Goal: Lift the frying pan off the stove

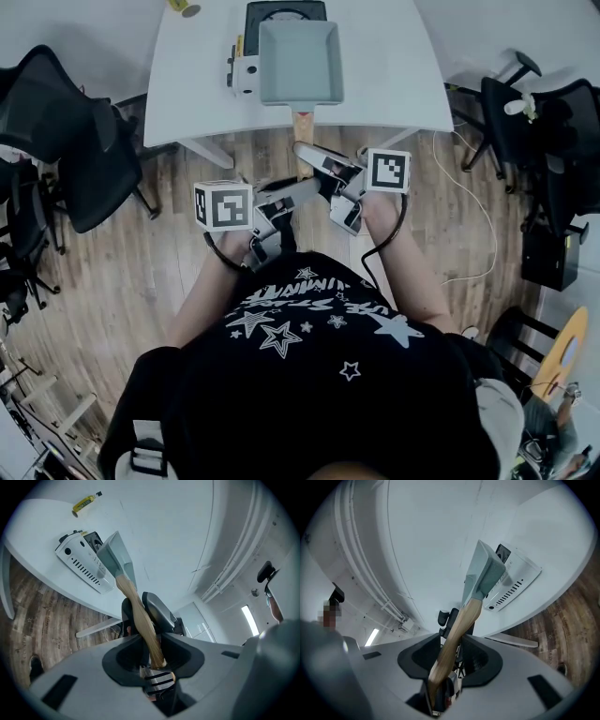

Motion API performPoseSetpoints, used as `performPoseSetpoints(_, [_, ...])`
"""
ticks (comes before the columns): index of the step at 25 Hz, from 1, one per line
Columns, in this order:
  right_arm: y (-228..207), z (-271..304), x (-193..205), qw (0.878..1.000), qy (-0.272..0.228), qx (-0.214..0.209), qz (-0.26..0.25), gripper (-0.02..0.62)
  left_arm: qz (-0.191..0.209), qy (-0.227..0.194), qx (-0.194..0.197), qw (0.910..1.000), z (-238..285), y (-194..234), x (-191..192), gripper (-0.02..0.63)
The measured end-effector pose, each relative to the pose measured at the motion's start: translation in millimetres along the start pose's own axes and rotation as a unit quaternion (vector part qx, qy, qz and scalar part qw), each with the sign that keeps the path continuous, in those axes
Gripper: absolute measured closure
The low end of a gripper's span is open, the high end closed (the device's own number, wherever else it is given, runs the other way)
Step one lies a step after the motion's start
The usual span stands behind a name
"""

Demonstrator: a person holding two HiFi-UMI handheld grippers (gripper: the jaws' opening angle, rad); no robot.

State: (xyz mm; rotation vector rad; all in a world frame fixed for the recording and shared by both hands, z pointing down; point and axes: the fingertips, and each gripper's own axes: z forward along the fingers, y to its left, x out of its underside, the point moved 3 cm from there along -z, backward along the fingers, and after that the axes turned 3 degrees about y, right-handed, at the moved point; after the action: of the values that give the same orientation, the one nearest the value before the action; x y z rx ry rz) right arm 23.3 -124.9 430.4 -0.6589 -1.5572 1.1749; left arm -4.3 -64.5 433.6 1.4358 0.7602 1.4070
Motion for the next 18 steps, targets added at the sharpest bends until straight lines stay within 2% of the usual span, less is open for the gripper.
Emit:
performPoseSetpoints(7, [12, -13, 17, 1.000, 0.004, -0.004, -0.002, 0.456, 0.001, -0.006, -0.001, 1.0000, 0, -13, 21, 0.482])
performPoseSetpoints(18, [35, -43, 64, 1.000, 0.011, -0.010, -0.016, 0.453, 0.011, -0.010, 0.000, 0.9999, -1, -37, 75, 0.479])
